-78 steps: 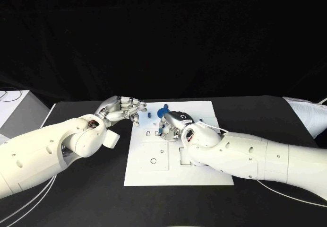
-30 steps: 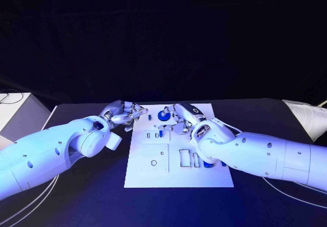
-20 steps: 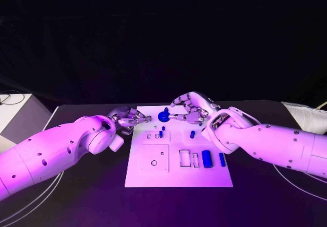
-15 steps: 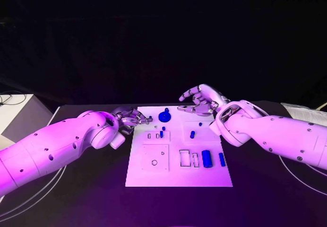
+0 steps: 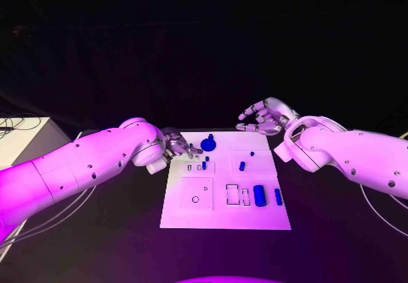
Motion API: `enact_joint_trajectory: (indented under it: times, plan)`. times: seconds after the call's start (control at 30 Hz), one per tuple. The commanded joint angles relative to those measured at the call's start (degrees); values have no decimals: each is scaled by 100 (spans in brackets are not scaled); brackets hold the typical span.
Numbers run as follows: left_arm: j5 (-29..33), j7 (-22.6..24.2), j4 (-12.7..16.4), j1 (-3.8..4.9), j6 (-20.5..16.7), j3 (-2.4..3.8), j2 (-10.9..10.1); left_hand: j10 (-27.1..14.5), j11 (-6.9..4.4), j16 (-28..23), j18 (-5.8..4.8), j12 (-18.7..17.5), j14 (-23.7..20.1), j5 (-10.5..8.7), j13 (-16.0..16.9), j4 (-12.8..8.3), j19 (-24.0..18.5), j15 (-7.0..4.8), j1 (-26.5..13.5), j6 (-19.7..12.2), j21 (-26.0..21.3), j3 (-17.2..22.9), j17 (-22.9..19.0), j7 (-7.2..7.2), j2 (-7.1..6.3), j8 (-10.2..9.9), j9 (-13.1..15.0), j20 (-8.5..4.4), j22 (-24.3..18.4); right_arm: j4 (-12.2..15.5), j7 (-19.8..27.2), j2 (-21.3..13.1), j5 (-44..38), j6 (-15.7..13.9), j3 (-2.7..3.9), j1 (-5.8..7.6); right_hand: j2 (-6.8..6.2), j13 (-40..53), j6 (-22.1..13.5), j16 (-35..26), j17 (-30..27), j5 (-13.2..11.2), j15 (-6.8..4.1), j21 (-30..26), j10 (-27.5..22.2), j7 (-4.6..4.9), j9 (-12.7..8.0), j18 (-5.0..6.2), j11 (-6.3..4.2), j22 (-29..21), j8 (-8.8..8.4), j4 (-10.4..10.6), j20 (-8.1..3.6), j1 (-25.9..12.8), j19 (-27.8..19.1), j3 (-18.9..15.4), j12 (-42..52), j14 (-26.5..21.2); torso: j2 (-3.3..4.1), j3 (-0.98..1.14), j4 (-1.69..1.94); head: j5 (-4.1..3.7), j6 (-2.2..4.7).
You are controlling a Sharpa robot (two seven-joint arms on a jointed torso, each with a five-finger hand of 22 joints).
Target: Assemble the parts on the task board
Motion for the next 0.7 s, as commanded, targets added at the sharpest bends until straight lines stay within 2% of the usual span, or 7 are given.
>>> enact_joint_trajectory:
  times: [0.03,0.13,0.23,0.33,0.47,0.63,0.7]
  plan:
    - [-351,-375,-110,53,466,-39,136,-12,-3,19,-28,-3,596,1,11,-7,3,39,-14,-41,29,-30,1506,1,29,-28,6,43,16,-3,-287,-2,6,293,2,6,-29,1414,-54,24,1509,43,-19,-37,513,-7,10,28,-9,1045,4,-11,-40,30,381,40,-37,608,-18,21,-10,14,-27]
    - [-436,-404,-237,98,503,-106,280,-11,-3,19,-30,0,596,2,18,-10,8,40,10,-44,34,-28,1506,0,52,-31,9,44,28,-3,-357,-12,-50,309,1,7,-41,1414,-65,24,1509,50,-17,-50,512,-5,12,31,-6,1036,2,-11,-40,28,376,38,-39,608,-15,24,-12,14,-25]
    - [-542,-425,-359,140,551,-154,411,-9,-4,19,-33,4,596,2,26,-7,14,40,32,-42,40,-13,1506,-1,75,-31,13,45,42,-4,-403,-16,-84,318,1,7,-52,1410,-77,24,1509,53,-16,-52,508,-3,15,31,-4,1034,0,-8,-38,24,375,34,-45,608,-9,14,-11,14,-25]
    - [-618,-444,-505,182,643,-203,549,-12,-4,19,-33,0,596,1,20,-6,14,40,33,-42,40,-12,1506,-1,77,-31,14,45,42,-3,-439,-17,-113,324,1,7,-61,1405,-86,24,1509,55,-14,-62,502,-1,16,34,-2,1028,-2,-6,-37,20,372,31,-54,608,-6,17,-20,25,-30]
    - [-663,-457,-696,223,672,-273,740,-37,-2,19,-33,-20,596,1,-11,0,14,41,25,-46,41,1,1506,2,96,-35,16,46,44,2,-484,-18,-158,325,1,7,-69,1403,-94,24,1509,56,-13,-63,500,1,18,34,0,1027,-3,-4,-37,15,371,28,-57,608,4,15,-10,15,-29]
    - [-671,-462,-816,236,681,-295,866,-39,-2,19,-35,-20,596,1,-7,-5,19,42,38,-49,47,30,1506,2,119,-37,20,48,57,2,-509,-16,-173,327,1,7,-72,1396,-99,24,1509,56,-12,-85,493,2,19,39,1,1011,-4,-2,-36,11,363,27,-70,608,4,11,-6,6,-36]
    - [-673,-465,-869,241,703,-300,911,-45,-1,19,-37,-23,596,2,-8,-9,21,43,73,-51,51,79,1506,2,141,-40,27,49,65,5,-515,-16,-177,329,1,7,-72,1396,-99,24,1509,56,-12,-85,493,2,19,39,1,1011,-4,-2,-36,11,363,27,-70,608,4,17,-7,6,-44]
